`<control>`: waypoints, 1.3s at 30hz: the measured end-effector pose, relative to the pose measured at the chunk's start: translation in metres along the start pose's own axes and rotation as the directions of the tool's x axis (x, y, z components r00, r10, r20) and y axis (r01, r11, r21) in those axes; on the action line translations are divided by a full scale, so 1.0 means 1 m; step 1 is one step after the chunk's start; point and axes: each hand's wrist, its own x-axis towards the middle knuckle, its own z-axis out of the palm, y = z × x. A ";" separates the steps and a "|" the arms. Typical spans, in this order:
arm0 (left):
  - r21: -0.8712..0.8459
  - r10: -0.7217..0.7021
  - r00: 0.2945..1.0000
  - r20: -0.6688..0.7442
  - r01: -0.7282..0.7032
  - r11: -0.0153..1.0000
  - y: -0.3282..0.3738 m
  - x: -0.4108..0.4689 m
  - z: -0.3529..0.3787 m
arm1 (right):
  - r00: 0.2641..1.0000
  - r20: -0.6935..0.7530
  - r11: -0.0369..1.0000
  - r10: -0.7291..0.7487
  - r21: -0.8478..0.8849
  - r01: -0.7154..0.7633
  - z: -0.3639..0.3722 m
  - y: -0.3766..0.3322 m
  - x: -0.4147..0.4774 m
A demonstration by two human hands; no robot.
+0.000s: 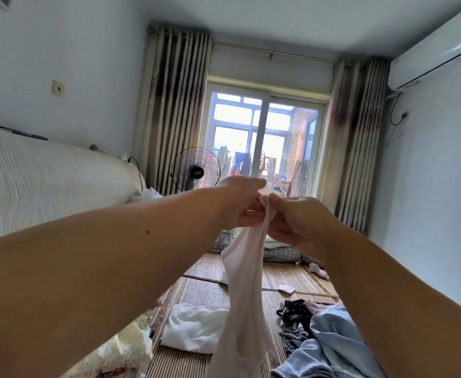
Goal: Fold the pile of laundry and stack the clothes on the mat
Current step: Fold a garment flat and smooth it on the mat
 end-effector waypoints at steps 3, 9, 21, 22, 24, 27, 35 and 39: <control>0.003 0.011 0.994 0.106 -0.011 1.000 0.006 -0.009 -0.009 | 0.999 0.009 0.990 -0.054 -0.128 0.054 -0.001 -0.005 -0.006; 0.355 0.342 0.937 0.063 -0.342 0.870 -0.015 -0.017 -0.033 | 0.989 -0.088 0.976 -0.119 -0.194 0.100 -0.007 -0.023 -0.003; 0.264 0.051 0.961 0.271 -0.125 0.956 -0.100 -0.002 -0.040 | 0.988 -0.067 0.923 -0.138 -0.372 0.104 -0.067 -0.053 0.008; 0.278 0.058 0.967 0.250 -0.129 0.952 -0.100 0.000 -0.038 | 0.989 -0.094 0.908 -0.117 -0.413 0.068 -0.073 -0.051 0.011; 0.342 0.059 0.981 0.187 -0.121 0.932 -0.102 0.007 -0.034 | 0.988 -0.144 0.882 -0.063 -0.472 -0.012 -0.079 -0.046 0.019; 0.430 0.018 0.993 0.118 -0.067 0.900 -0.112 0.023 -0.027 | 0.980 -0.193 0.861 0.039 -0.491 -0.131 -0.078 -0.030 0.036; 0.460 0.141 0.984 -0.110 -0.076 0.885 -0.119 0.084 -0.013 | 0.969 -0.202 0.926 -0.145 -0.374 0.060 -0.074 0.011 0.080; 0.517 0.267 0.948 -0.174 -0.143 0.844 -0.114 0.107 -0.015 | 0.951 -0.195 0.921 -0.239 -0.355 0.158 -0.079 0.010 0.089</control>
